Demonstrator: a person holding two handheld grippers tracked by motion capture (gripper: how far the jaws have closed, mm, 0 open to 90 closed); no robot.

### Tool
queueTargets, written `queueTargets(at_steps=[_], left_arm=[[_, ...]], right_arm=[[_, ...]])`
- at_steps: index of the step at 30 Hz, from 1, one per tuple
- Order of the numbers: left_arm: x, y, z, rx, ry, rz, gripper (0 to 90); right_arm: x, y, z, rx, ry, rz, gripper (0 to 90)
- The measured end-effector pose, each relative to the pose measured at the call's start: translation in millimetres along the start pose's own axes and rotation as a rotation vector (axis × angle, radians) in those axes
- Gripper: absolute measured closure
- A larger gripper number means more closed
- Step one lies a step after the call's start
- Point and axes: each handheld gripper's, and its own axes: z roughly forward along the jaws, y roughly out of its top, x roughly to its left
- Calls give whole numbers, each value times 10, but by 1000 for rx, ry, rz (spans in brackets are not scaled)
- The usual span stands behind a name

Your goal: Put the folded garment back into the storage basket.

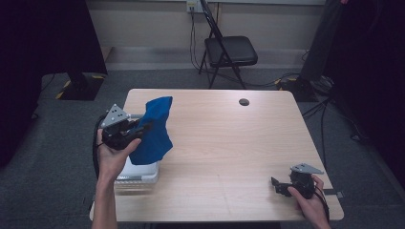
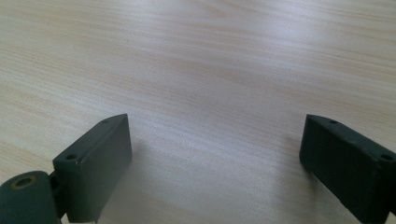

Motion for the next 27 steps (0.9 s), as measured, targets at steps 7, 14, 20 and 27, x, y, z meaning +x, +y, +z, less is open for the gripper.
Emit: queueTargets(at_steps=[7,14,20,27], left_arm=[[40,-28,-3,22,36,15,744],[159,-98,-52,17,59,-16,744],[231,-147,-79,31,87,-23,744],[263,-197,-48,65,100,-12,744]], right_arm=[[0,0,0,0,0,0,80],[-1,0,0,0,0,-1,80],[-1,0,0,0,0,-1,80],[-1,0,0,0,0,-1,80]])
